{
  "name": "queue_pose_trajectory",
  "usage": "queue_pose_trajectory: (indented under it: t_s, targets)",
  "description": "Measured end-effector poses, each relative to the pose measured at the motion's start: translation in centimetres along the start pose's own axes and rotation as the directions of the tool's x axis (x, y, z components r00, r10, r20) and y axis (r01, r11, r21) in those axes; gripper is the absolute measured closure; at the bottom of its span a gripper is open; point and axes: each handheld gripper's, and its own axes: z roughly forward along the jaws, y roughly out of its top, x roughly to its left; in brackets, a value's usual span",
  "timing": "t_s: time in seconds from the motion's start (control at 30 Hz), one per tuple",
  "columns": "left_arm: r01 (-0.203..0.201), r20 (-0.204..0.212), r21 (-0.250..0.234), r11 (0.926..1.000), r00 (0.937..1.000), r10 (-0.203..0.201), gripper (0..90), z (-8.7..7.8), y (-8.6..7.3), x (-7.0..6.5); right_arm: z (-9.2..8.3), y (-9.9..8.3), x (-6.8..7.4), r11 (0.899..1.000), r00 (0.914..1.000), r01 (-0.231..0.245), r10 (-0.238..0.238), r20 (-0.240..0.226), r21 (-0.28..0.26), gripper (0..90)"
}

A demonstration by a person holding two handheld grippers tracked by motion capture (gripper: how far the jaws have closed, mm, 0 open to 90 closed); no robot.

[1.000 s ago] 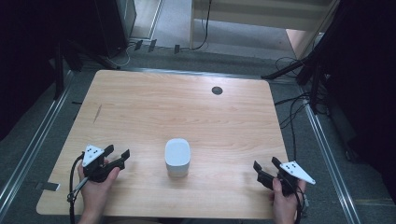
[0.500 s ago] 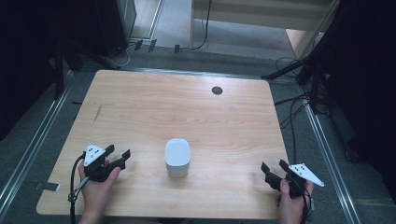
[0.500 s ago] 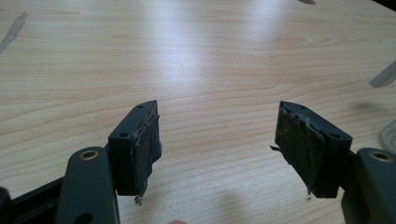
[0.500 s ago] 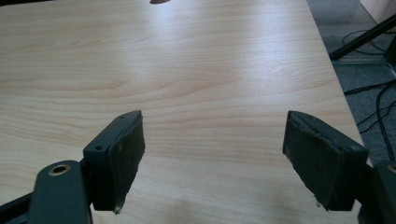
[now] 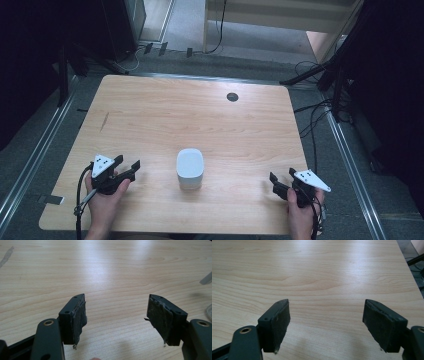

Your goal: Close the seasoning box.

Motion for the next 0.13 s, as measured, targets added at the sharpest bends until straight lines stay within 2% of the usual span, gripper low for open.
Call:
queue_pose_trajectory:
  t_s: [0.13]
  targets:
    - [-0.006, 0.000, 0.002, 1.0000, 1.0000, 0.006, 31.6, 0.00, 0.00, -0.02, -0.04, 0.00, -0.19, 1.000, 0.9996, -0.025, 0.025, -0.009, -0.001, 22.6]
